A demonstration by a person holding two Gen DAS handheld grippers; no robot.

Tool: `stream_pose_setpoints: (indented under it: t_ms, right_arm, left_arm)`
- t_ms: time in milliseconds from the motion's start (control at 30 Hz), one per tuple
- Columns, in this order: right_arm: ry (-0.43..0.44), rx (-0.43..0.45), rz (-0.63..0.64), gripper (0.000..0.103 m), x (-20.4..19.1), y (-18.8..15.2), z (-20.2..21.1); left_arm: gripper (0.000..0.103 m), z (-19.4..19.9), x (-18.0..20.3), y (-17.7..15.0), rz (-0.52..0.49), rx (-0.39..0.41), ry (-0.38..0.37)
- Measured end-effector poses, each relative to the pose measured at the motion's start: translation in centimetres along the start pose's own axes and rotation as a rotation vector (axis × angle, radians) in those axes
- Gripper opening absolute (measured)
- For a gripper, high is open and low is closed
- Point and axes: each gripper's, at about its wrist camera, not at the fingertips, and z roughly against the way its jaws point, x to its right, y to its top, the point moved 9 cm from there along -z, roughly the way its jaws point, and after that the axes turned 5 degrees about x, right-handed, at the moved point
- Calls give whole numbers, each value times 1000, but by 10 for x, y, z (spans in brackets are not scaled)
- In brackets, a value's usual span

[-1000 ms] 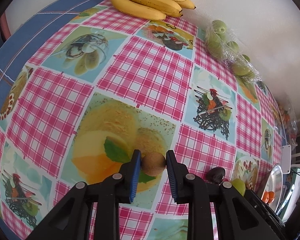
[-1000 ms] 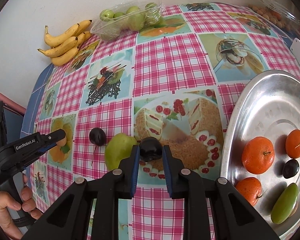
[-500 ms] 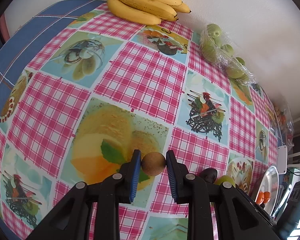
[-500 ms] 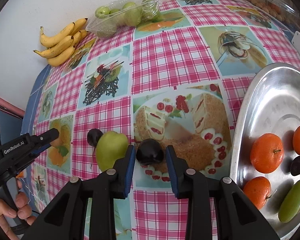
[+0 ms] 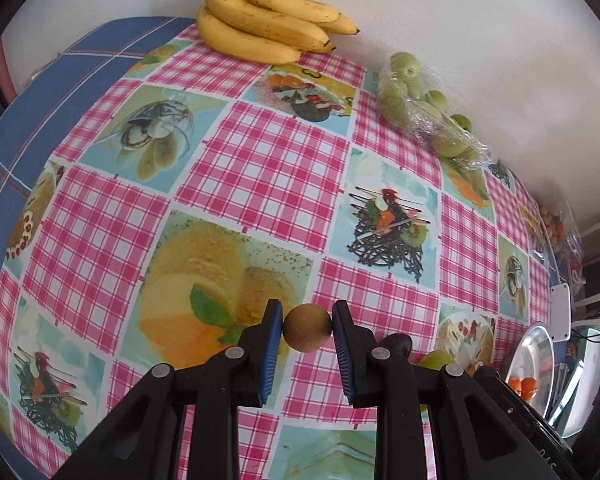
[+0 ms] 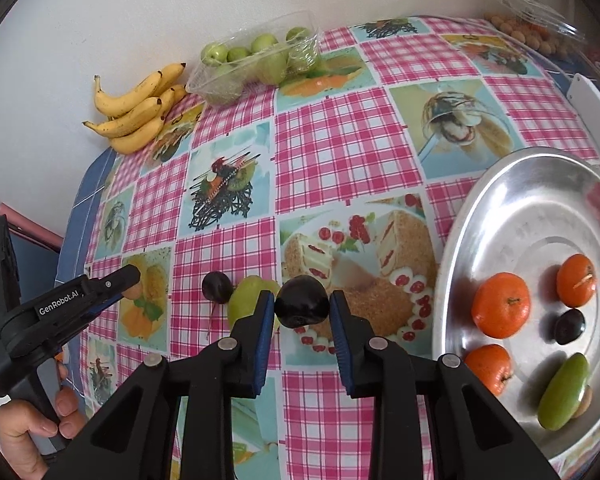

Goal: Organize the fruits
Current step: 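Carry the held kiwi and plum over the steel bowl with both grippers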

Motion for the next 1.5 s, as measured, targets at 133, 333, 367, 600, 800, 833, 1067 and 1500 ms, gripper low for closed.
stream_pose_setpoints:
  t_ms: [133,333,367,600,800,833,1067,1500]
  right_arm:
    - [-21,-9,-29,29,9,-2,9]
    - [-57,-3,-54,29,27,-3,23]
    - [-58,-2,-62,29,31,-3,26]
    - [-146,24,-70,29,61,-3,50]
    - [-192,31,-140,29,98,-6,65]
    - [-200,32,-152,29,105,-7,68]
    - [-208,46,-244,30,140,-11,87]
    - [-194,45,-305,30,164,-20,95]
  left_arm:
    - [27,5,15,0,-21,2,-11]
    - [27,6,34,-7,-39,-10,-46]
    - [27,7,38,-8,-43,-13,-50]
    - [27,9,76,-24,-111,-31,-80]
    - [27,15,129,-49,-228,-52,-128]
    - [27,16,138,-54,-252,-55,-137]
    - [28,25,212,-106,-440,-97,-218]
    - [28,10,253,-173,-575,-204,-254]
